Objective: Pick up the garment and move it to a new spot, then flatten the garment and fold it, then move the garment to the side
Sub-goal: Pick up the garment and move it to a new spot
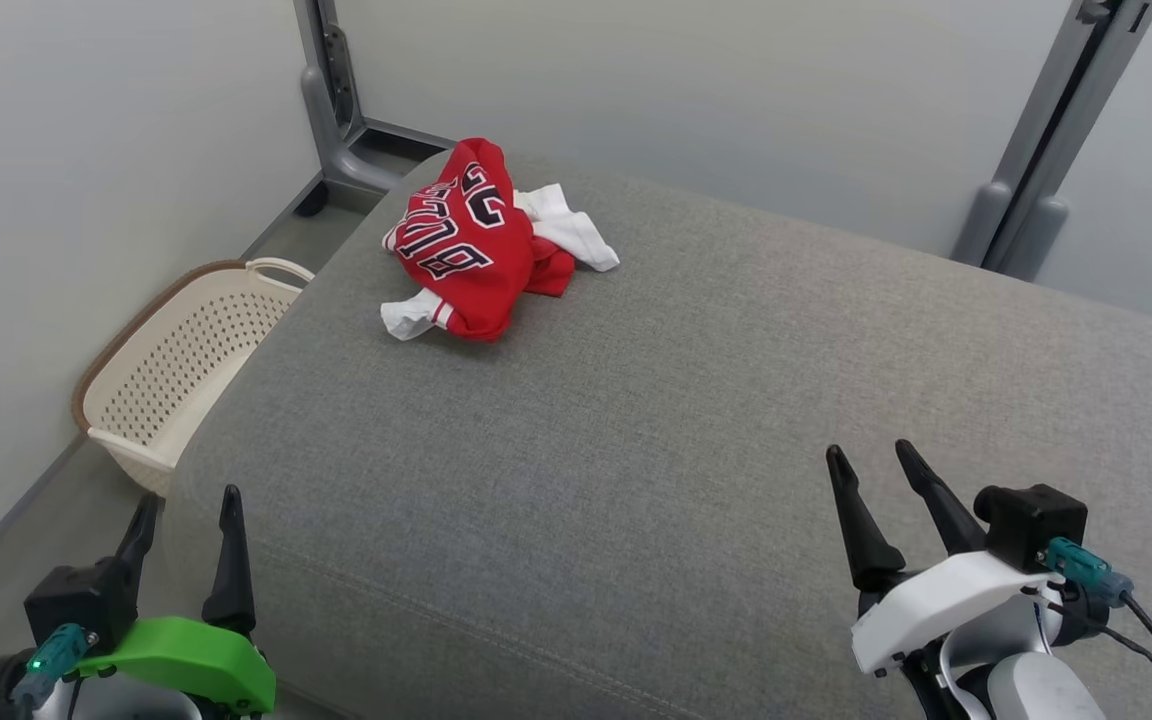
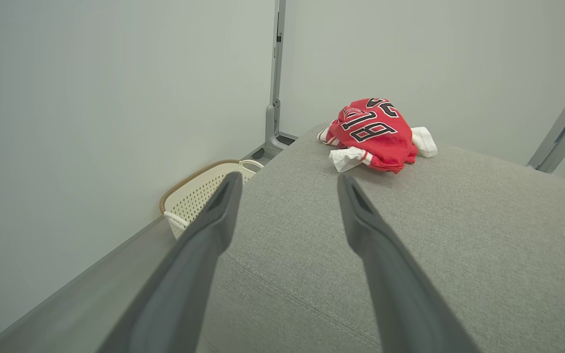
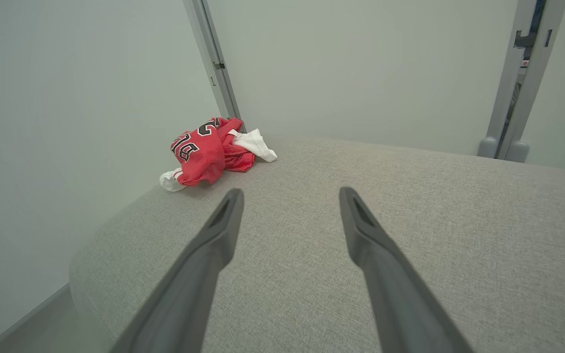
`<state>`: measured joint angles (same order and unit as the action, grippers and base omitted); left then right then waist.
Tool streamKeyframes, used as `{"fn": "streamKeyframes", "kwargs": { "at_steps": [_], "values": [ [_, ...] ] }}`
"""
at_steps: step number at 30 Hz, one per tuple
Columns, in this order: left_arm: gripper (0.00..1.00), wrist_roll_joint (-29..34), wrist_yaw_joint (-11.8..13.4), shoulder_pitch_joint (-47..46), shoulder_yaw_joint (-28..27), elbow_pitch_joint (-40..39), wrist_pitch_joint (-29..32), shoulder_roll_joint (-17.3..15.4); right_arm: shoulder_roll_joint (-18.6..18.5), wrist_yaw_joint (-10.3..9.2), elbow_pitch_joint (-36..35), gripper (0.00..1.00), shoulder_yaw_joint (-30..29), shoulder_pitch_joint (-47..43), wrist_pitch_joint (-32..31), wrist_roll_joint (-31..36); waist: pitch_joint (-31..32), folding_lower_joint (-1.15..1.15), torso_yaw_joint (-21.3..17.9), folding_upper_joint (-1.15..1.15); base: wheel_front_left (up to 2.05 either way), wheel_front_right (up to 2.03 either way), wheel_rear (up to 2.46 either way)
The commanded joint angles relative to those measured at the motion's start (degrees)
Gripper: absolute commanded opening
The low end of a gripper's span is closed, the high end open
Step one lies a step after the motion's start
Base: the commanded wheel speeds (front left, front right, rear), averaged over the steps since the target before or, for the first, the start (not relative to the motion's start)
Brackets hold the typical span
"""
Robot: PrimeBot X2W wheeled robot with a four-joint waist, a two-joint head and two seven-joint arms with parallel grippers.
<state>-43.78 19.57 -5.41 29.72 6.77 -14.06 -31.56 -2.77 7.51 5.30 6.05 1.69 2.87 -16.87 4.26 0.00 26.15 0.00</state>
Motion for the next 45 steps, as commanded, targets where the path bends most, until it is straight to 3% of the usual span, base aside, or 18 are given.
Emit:
{"fn": "streamKeyframes", "kwargs": {
  "at_steps": [1, 12, 17, 22, 31, 39, 45],
  "values": [
    [1.00, -0.24, 0.31, 0.58, -0.43, -0.53, -0.30, -0.33, -0.22, -0.04, 0.58, 1.00, 0.11, 0.85, 0.45, 0.16, -1.10, 0.00, 1.03, 0.00, 0.00, 0.00, 0.00],
    [1.00, 0.90, -2.05, -6.40, 0.67, -1.66, 4.64, -2.76, -0.21, -0.05, 2.33, 1.00, -0.51, 0.35, 1.30, -0.62, -0.47, 0.00, 0.41, 0.00, 0.00, 0.00, 0.00],
    [1.00, 1.35, -7.47, -17.52, 3.18, 2.39, 12.29, -3.39, -0.22, -0.05, 1.88, 1.00, -1.73, -1.32, 1.51, -0.92, 0.01, 0.00, -0.26, 0.00, 0.00, 0.00, 0.00],
    [1.00, -0.53, -12.70, -28.54, 3.67, 8.51, 19.34, -2.76, -0.23, -0.04, 0.73, 1.00, -1.70, -0.91, 0.61, -0.18, -1.34, 0.00, -3.65, 0.00, 0.00, 0.00, 0.00],
    [1.00, -2.74, -18.14, -40.73, 5.60, 22.44, 33.08, -3.16, -0.22, -0.04, -1.19, 1.00, -1.89, -0.05, -1.15, 1.08, -4.68, 0.00, -11.45, 0.00, 0.00, 0.00, 0.00],
    [1.00, -3.65, -19.31, -46.86, 5.67, 29.23, 40.70, -5.47, -0.20, -0.04, -4.72, 1.00, -3.28, 1.58, -2.64, 2.72, -10.83, 0.00, -18.88, 0.00, 0.00, 0.00, 0.00],
    [1.00, -4.98, -18.19, -49.49, 4.23, 30.91, 42.43, -6.21, -0.20, -0.04, -7.14, 1.00, -4.01, 3.51, -3.11, 3.41, -16.91, 0.00, -22.73, 0.00, 0.00, 0.00, 0.00]
  ]
}}
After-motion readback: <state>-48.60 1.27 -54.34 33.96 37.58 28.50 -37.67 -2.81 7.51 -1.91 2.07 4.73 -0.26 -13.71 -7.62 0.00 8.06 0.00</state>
